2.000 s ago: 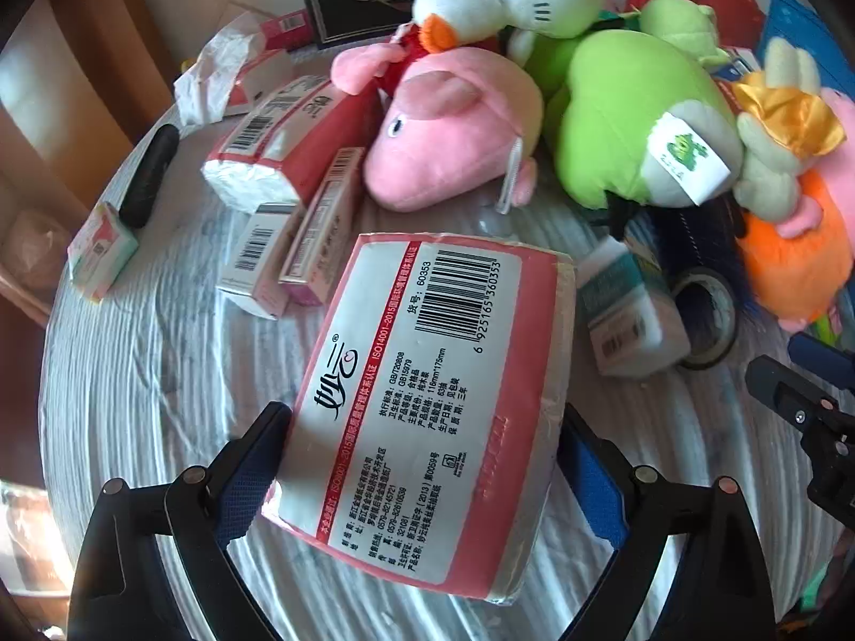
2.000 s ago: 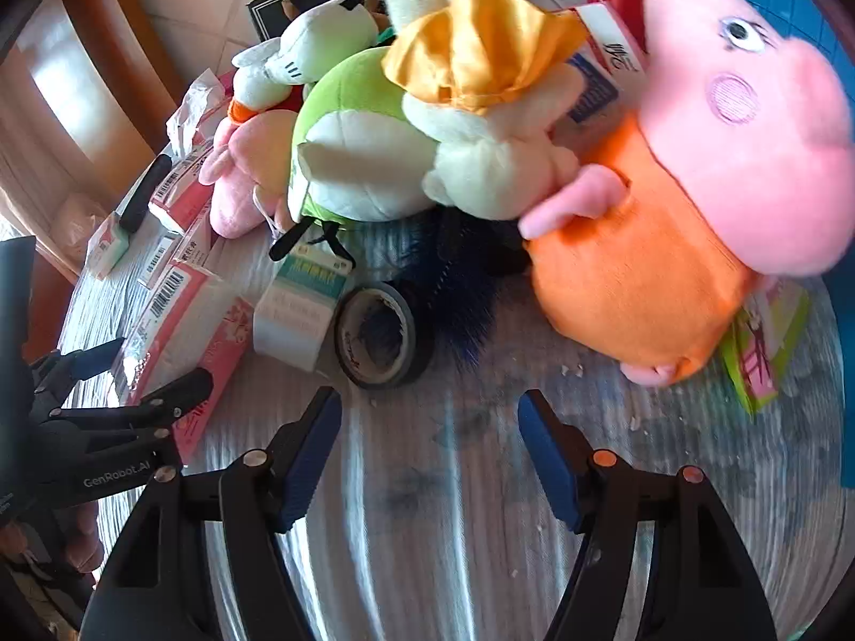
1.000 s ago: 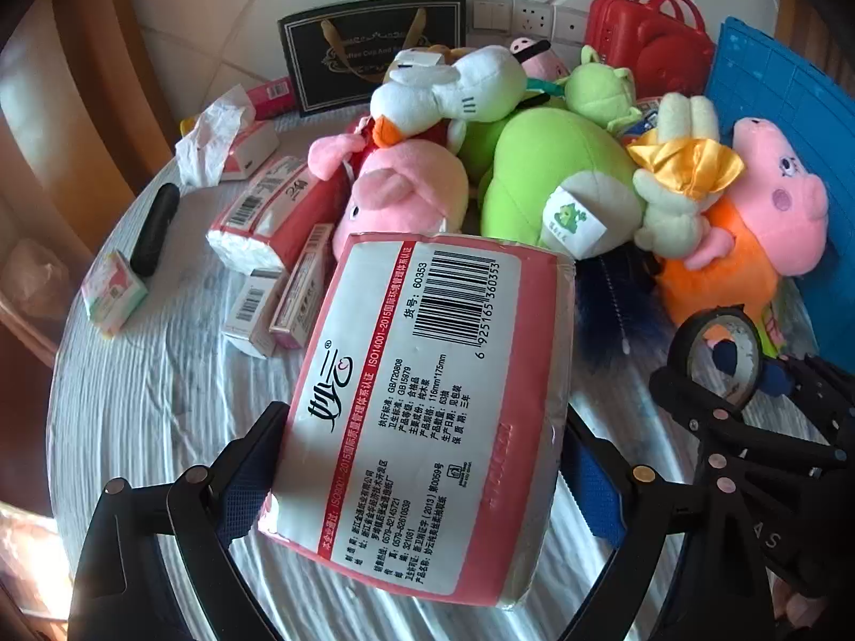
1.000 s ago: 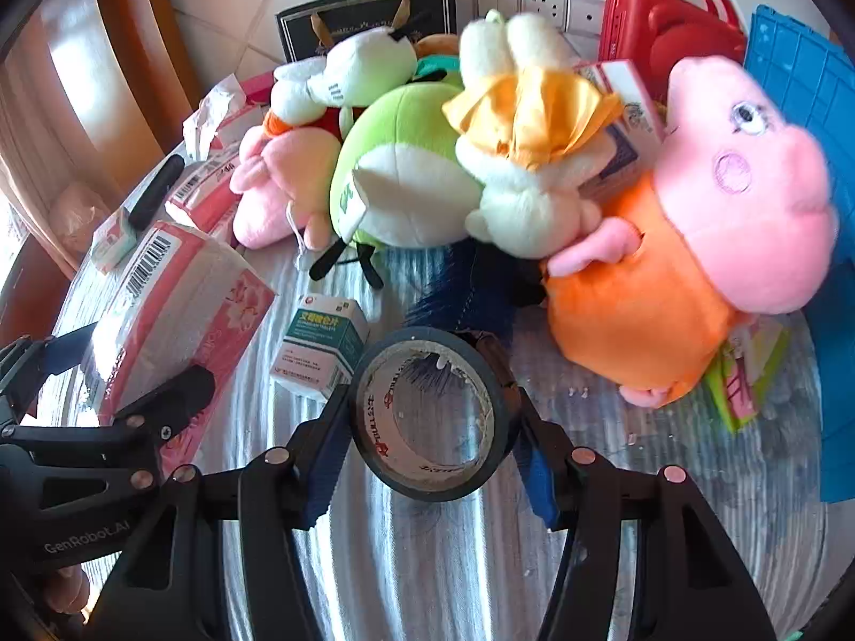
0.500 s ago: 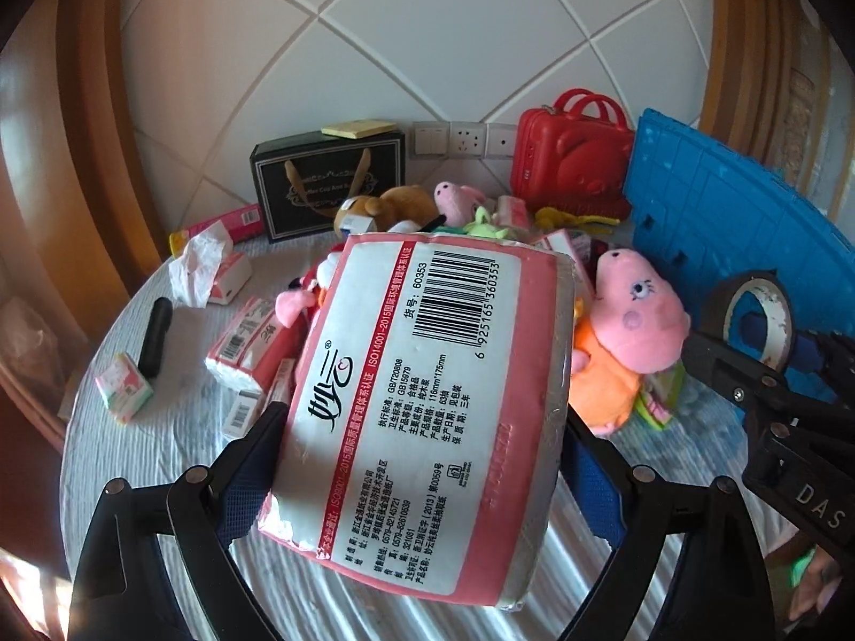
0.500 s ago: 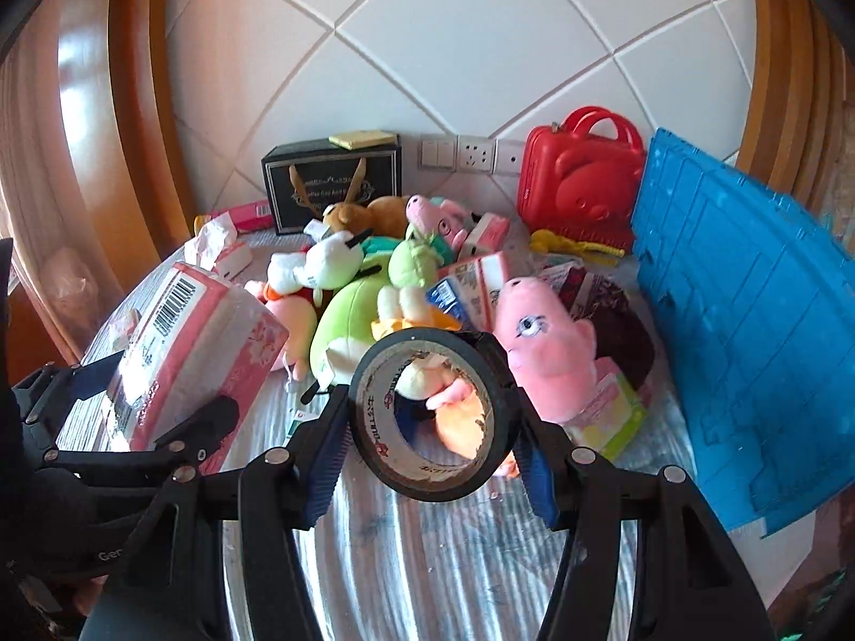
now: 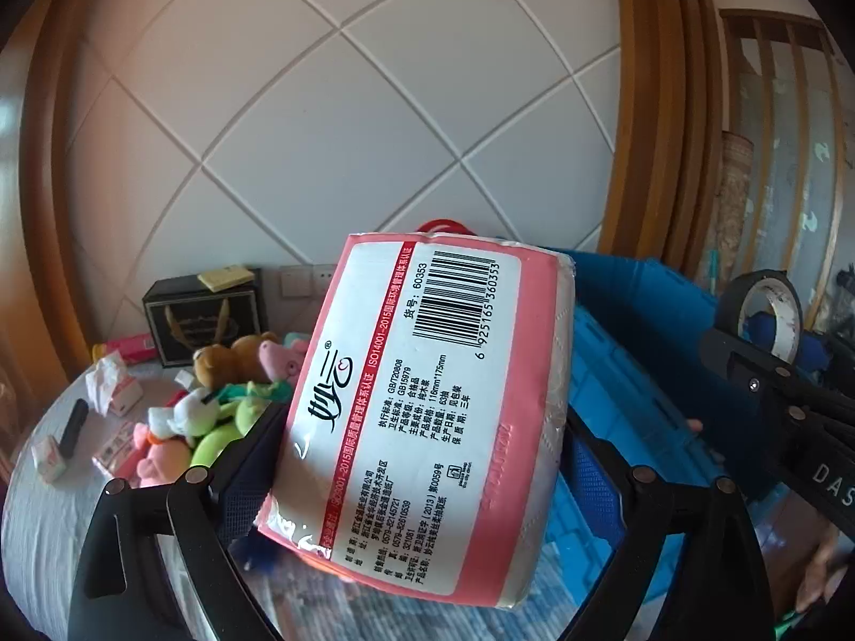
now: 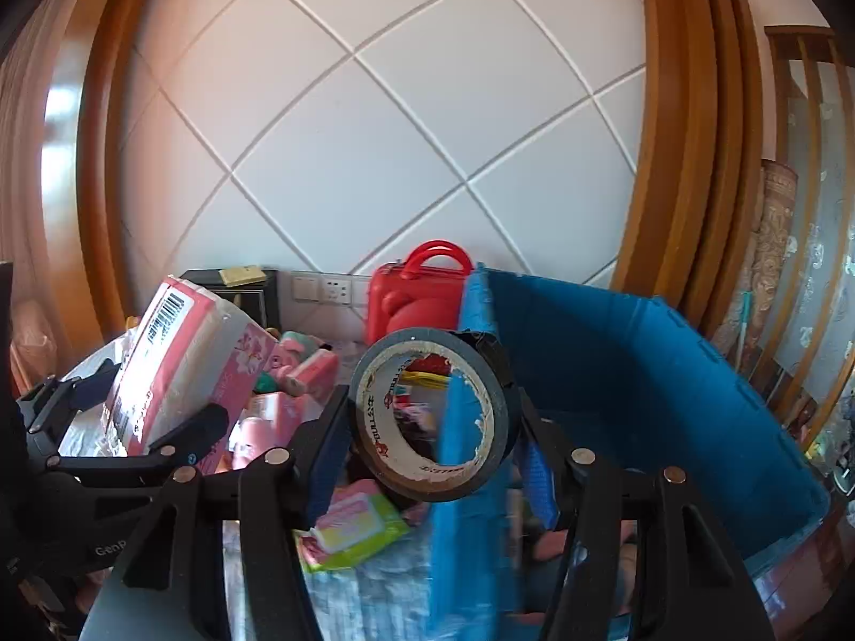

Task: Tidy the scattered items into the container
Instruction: 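Carry the tissue pack and tape roll into the blue crate and release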

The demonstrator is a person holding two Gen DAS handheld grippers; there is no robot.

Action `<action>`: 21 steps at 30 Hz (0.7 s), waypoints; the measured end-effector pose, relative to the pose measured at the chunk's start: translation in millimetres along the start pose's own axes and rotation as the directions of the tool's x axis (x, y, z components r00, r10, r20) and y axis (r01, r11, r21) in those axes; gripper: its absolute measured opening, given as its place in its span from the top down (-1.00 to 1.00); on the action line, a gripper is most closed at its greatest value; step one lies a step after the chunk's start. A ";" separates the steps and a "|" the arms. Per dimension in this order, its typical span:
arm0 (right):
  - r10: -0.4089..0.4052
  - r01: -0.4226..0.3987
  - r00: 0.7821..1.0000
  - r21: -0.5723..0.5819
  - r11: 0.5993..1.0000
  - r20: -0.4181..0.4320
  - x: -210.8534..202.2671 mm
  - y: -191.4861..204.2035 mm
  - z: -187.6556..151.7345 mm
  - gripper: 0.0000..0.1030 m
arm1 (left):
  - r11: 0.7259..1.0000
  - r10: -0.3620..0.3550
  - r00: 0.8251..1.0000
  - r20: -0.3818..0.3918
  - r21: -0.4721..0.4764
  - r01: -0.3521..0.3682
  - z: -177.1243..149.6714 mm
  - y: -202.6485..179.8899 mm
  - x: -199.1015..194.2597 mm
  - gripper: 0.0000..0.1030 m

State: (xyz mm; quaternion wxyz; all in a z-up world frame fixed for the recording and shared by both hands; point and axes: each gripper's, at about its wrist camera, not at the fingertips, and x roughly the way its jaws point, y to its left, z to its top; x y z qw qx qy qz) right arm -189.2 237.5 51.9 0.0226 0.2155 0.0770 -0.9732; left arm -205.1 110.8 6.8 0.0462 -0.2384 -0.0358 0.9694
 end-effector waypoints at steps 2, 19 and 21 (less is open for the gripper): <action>-0.032 0.032 0.999 0.006 0.999 -0.023 3.8 -42.5 -1.6 -0.09 | 1.000 -0.024 1.000 -0.012 0.010 0.025 8.3 -41.6 4.3 -0.85; -0.124 0.158 0.972 0.167 0.973 -0.198 39.9 -229.0 -61.6 -0.09 | 0.968 -0.090 0.983 -0.159 0.220 0.124 1.0 -235.8 52.4 -0.60; -0.119 0.154 0.972 0.166 0.974 -0.203 41.2 -235.0 -63.4 -0.09 | 0.967 -0.075 0.983 -0.168 0.230 0.113 1.3 -241.4 56.6 -0.54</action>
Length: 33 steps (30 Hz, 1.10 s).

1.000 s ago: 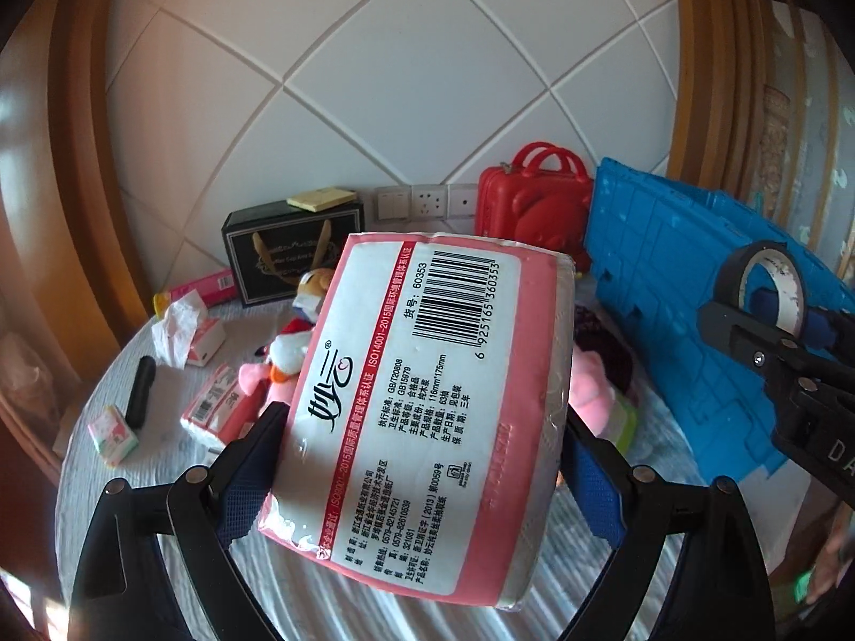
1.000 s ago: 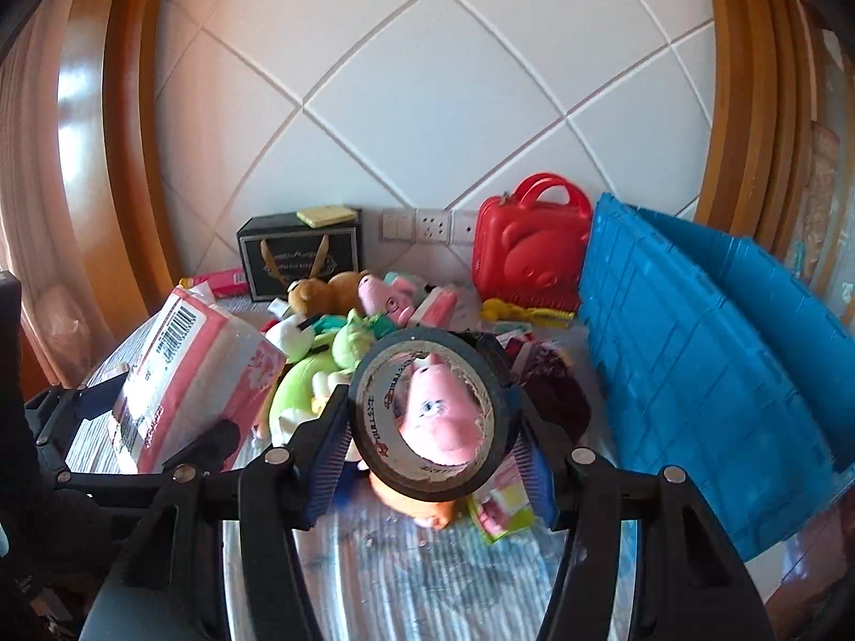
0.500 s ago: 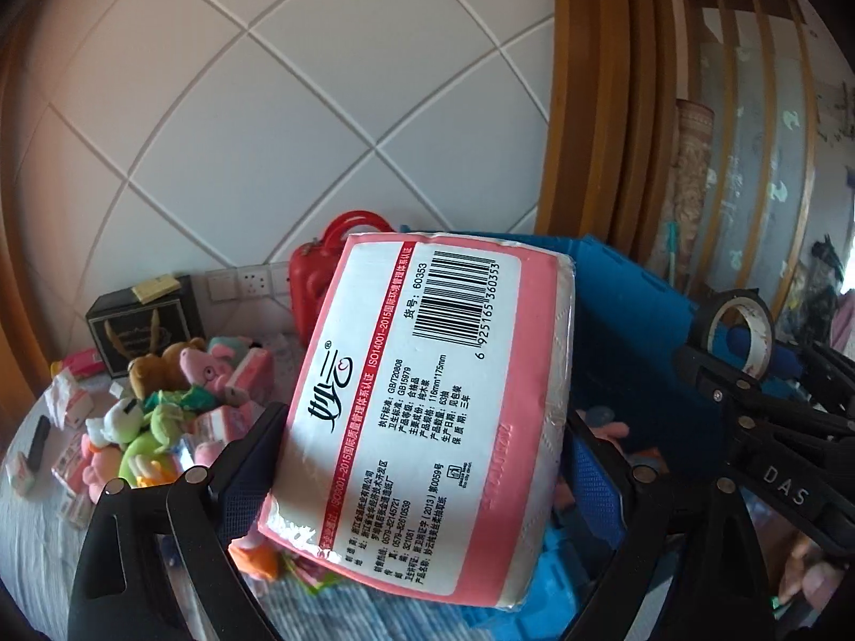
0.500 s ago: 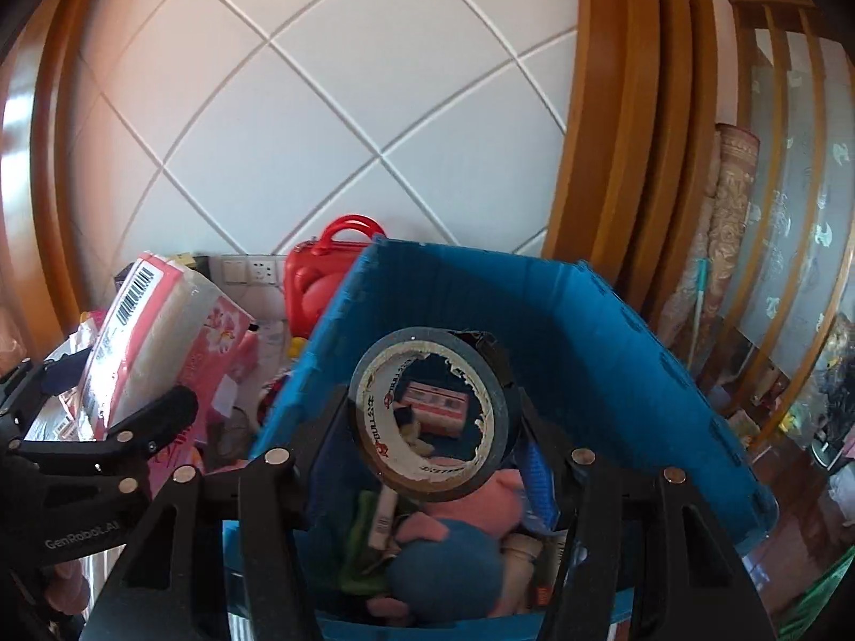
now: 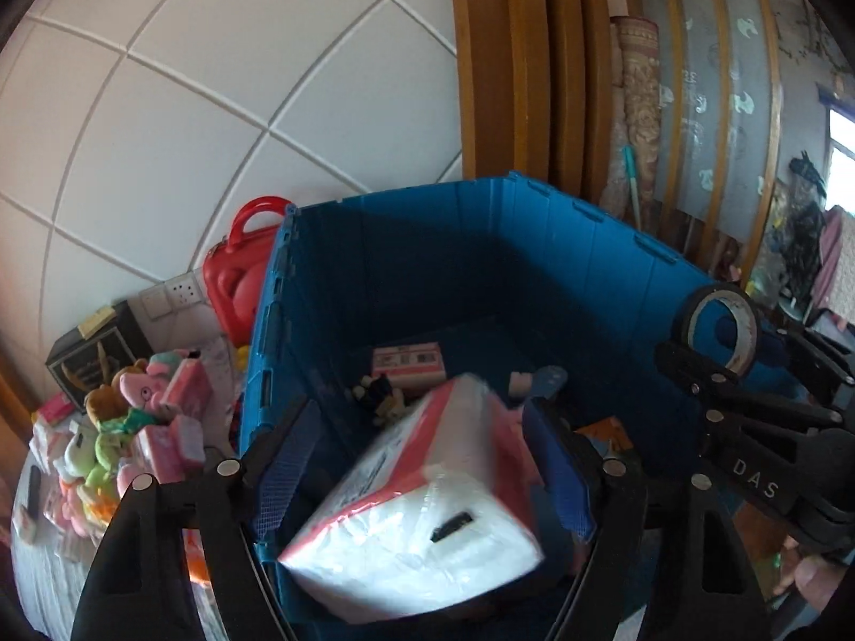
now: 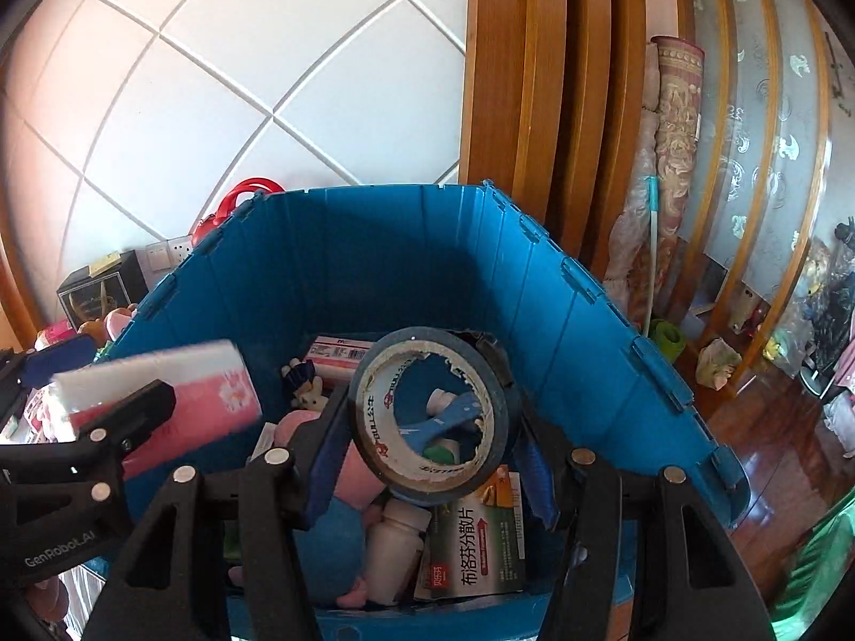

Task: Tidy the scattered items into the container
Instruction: 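Carry the tissue pack and tape roll into the blue crate and release, then withdraw both tools from the crate back over the table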

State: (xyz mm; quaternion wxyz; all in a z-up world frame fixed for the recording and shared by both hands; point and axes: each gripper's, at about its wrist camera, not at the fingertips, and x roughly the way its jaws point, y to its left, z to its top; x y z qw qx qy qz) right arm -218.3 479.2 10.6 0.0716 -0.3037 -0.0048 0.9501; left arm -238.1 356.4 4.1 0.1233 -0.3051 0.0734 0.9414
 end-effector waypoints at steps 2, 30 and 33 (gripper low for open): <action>0.001 -0.002 1.000 -0.003 1.000 -0.007 4.9 -4.5 1.2 -0.09 | 1.000 -0.002 1.000 -0.002 0.001 0.002 0.5 -3.9 1.3 -0.55; -0.007 0.005 0.996 0.024 1.000 0.087 -42.4 25.9 -0.6 -1.00 | 0.995 0.062 0.996 0.069 -0.087 -0.056 -28.1 59.4 -57.2 -0.99; 0.025 -0.026 0.994 0.008 1.000 0.105 -51.7 53.1 2.0 -1.00 | 0.989 0.099 0.992 0.074 -0.117 -0.090 -37.5 88.9 -69.2 -0.99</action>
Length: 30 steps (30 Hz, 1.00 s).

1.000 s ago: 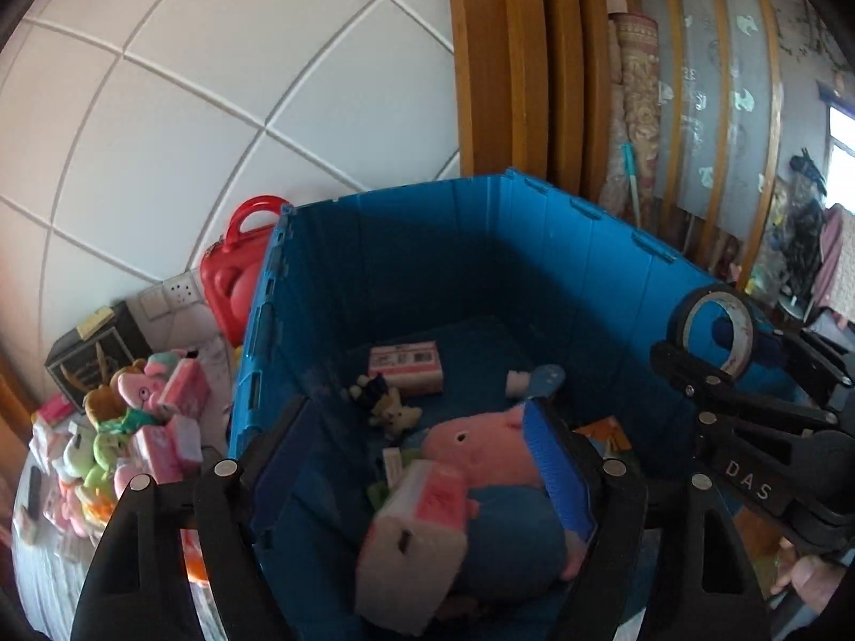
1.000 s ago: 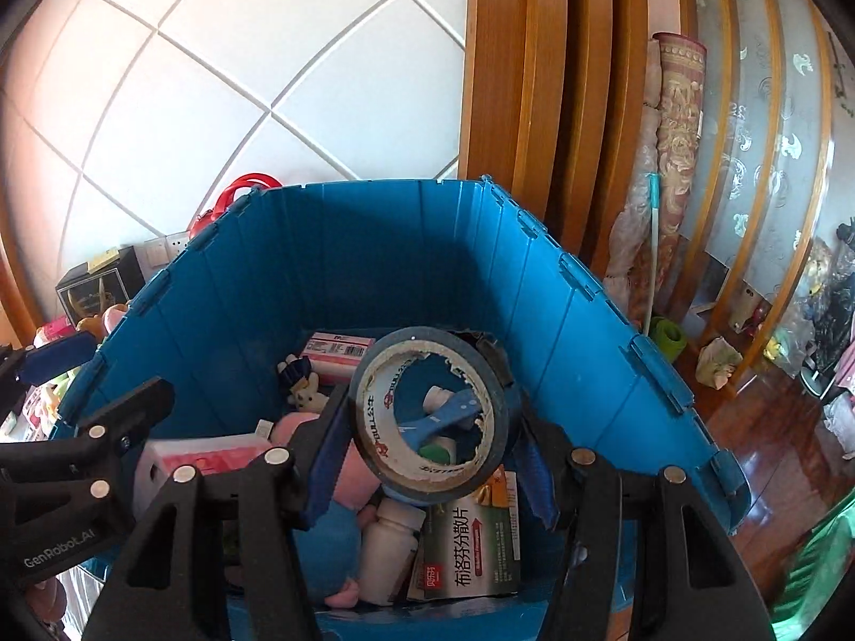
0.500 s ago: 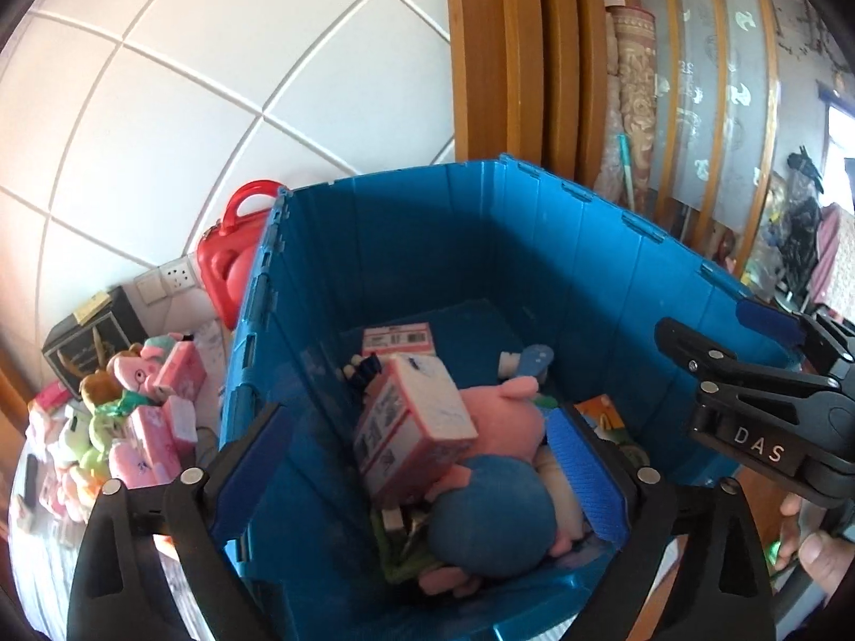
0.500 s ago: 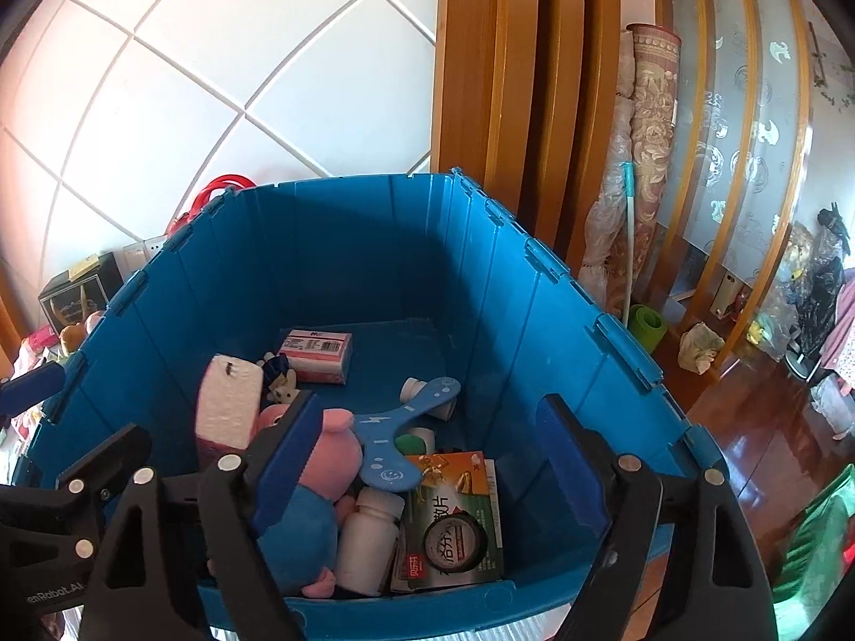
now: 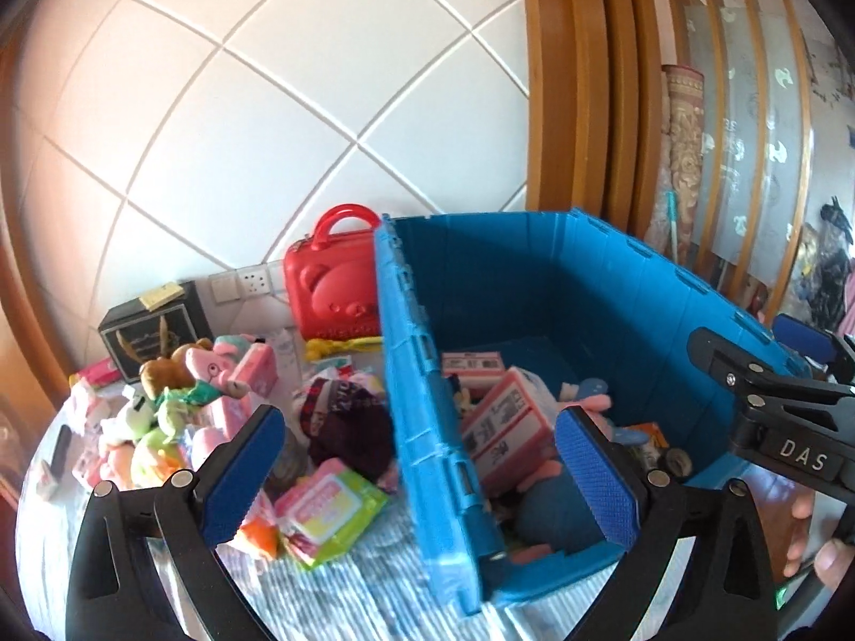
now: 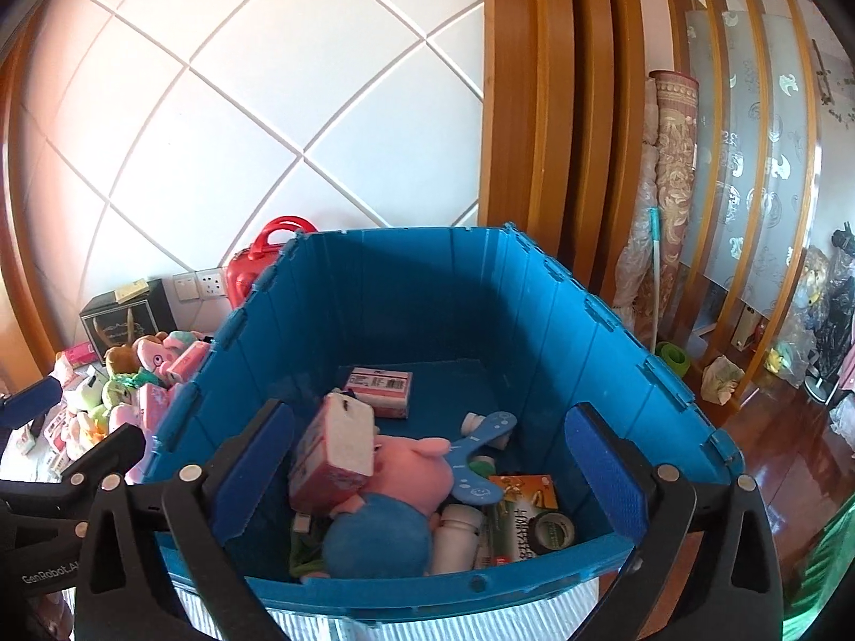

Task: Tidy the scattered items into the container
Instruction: 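Withdraw both tools from the crate back over the table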

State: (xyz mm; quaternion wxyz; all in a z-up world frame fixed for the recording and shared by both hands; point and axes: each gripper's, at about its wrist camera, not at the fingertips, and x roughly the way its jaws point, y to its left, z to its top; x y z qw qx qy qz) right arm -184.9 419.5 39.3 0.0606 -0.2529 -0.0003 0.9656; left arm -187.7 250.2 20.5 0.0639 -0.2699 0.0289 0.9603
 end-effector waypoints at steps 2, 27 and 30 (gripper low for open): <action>0.028 -0.028 1.000 -0.015 1.000 0.011 -6.4 22.0 2.0 -1.00 | 1.000 0.024 1.000 0.008 -0.020 -0.024 -4.3 24.3 -7.4 -0.99; 0.263 -0.291 0.939 -0.103 0.951 -0.222 23.3 299.0 -87.0 -1.00 | 0.946 0.257 0.929 -0.265 -0.127 -0.298 -150.8 341.0 -0.7 -0.99; 0.278 -0.316 0.919 -0.097 0.944 -0.279 49.3 306.1 -103.9 -1.00 | 0.927 0.280 0.907 -0.315 -0.157 -0.340 -170.9 362.4 14.0 -0.99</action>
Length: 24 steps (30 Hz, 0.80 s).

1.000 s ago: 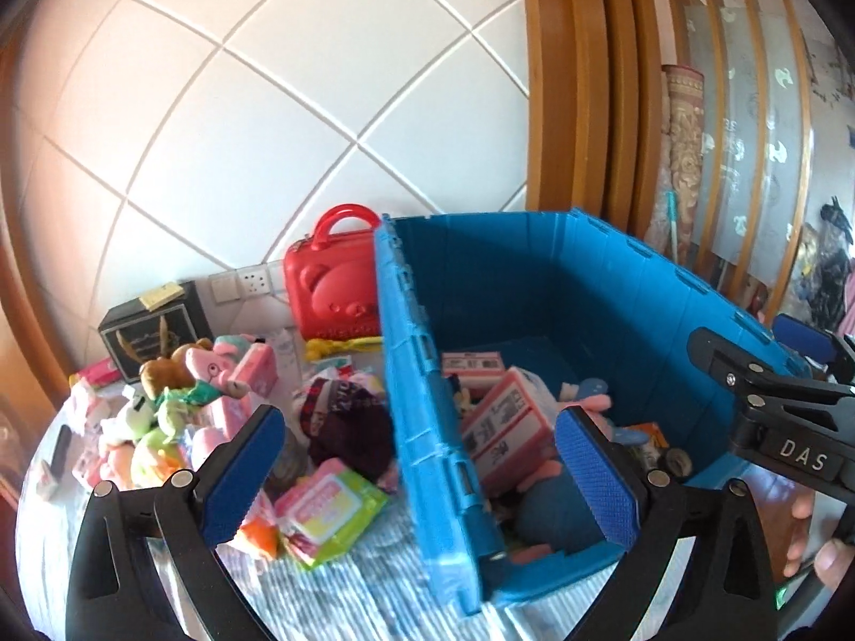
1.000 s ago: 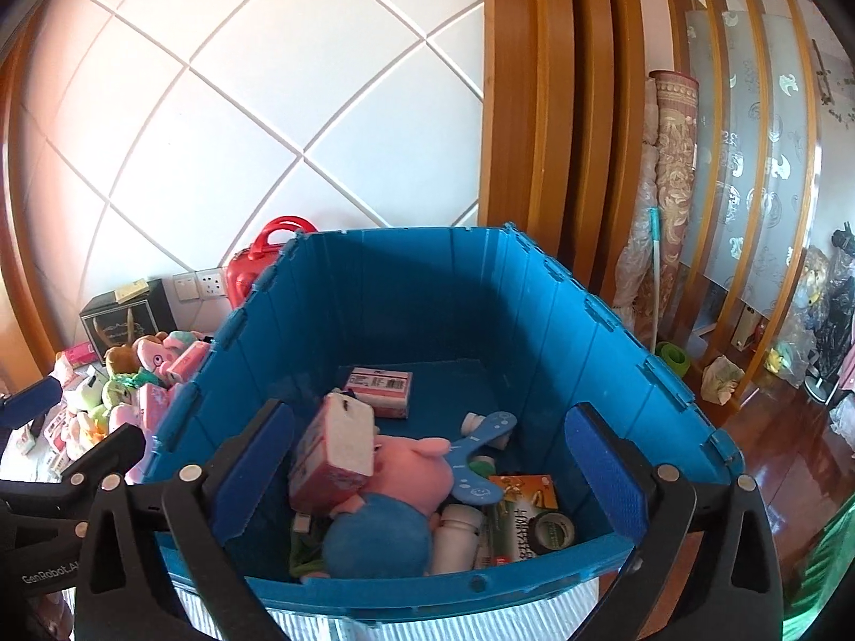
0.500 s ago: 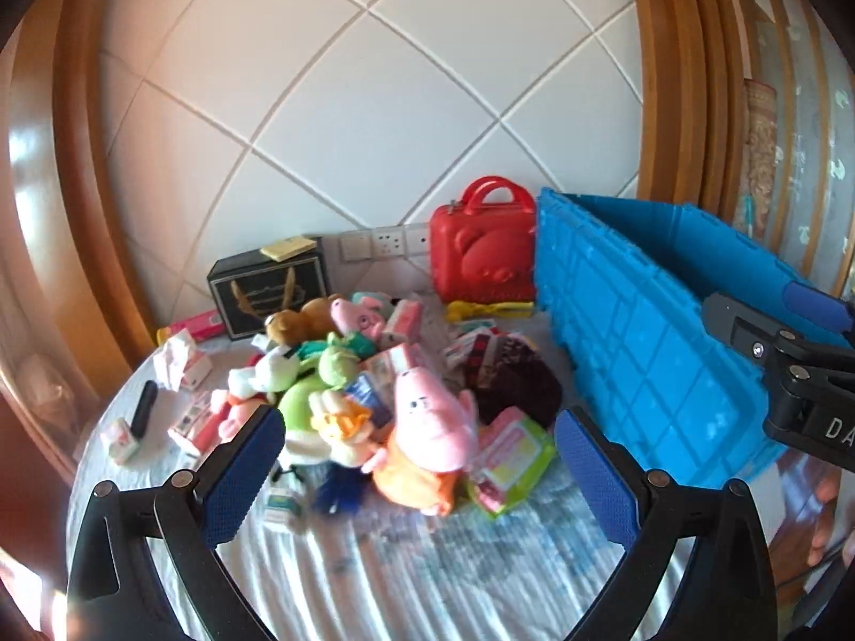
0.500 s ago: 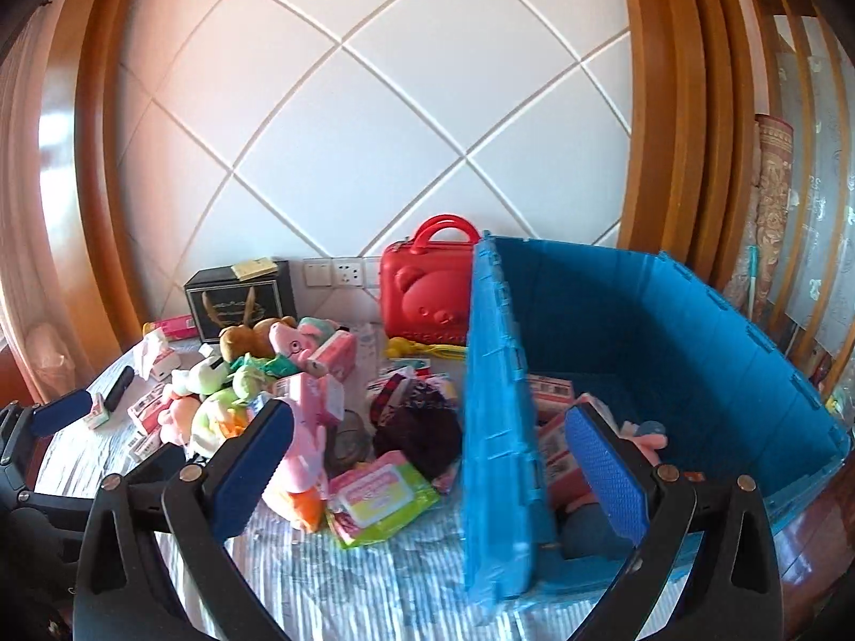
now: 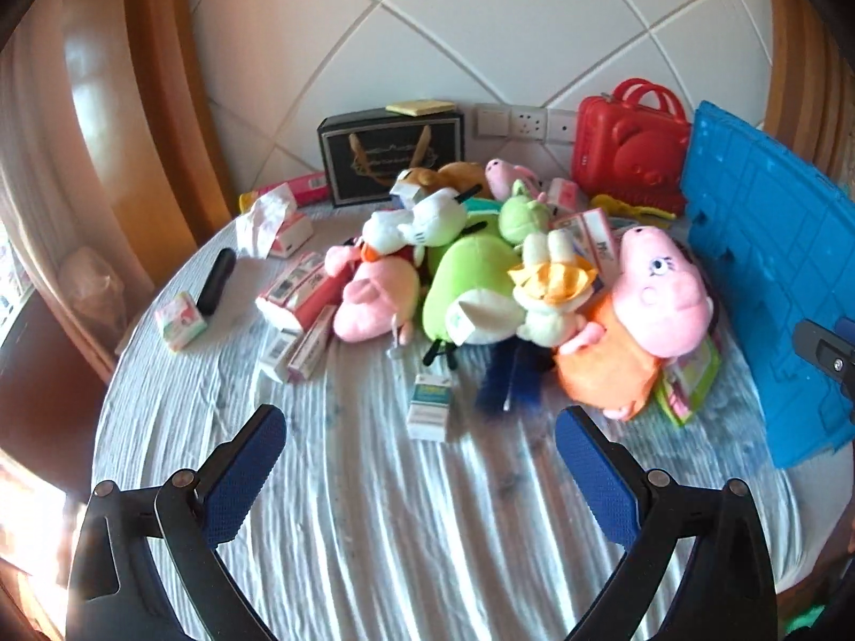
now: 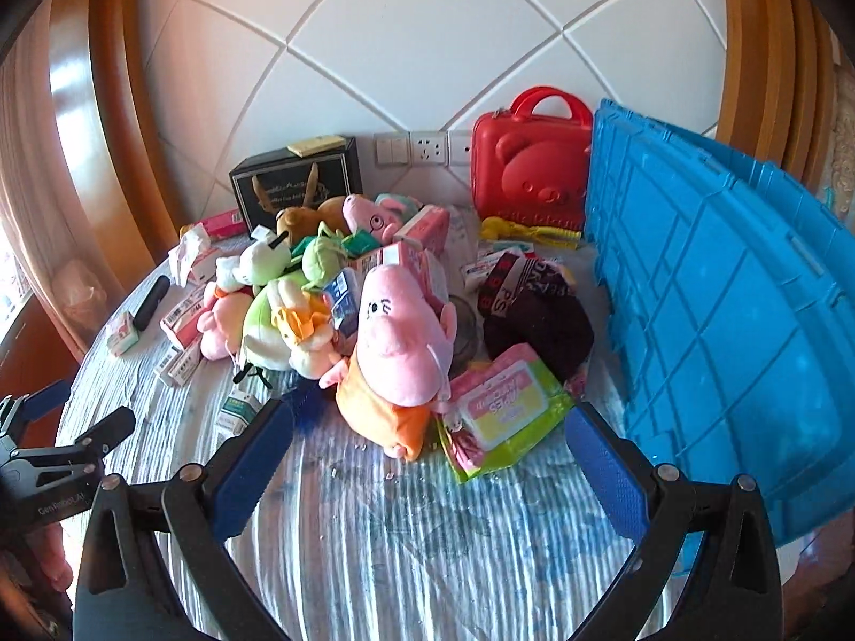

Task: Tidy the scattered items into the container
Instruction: 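Withdraw both tools from the crate back over the table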

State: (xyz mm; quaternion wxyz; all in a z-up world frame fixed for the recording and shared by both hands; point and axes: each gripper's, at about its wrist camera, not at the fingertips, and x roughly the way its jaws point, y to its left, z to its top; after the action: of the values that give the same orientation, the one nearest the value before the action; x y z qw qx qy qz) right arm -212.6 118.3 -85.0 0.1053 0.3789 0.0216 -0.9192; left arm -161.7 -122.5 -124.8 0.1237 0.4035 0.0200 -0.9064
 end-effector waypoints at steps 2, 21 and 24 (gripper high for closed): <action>0.022 -0.022 0.999 0.004 1.000 -0.038 21.2 -1.1 -6.4 -1.00 | 1.000 0.018 0.999 -0.040 -0.018 -0.019 -5.9 6.9 17.3 -0.99; 0.156 -0.152 0.977 0.037 0.988 -0.146 110.9 61.0 -14.0 -1.00 | 0.995 0.094 0.979 -0.180 -0.019 -0.099 -11.4 85.2 107.0 -0.97; 0.144 -0.139 0.975 0.044 0.989 -0.166 124.2 94.9 -17.8 -1.00 | 0.997 0.072 0.978 -0.193 -0.003 -0.074 -11.0 115.7 123.6 -0.96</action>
State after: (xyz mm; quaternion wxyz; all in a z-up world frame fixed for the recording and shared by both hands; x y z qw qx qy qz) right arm -266.1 5.7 -181.0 0.1623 0.4576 -0.0113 -0.8741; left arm -205.4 -258.8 -216.0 0.1564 0.4893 0.0216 -0.8577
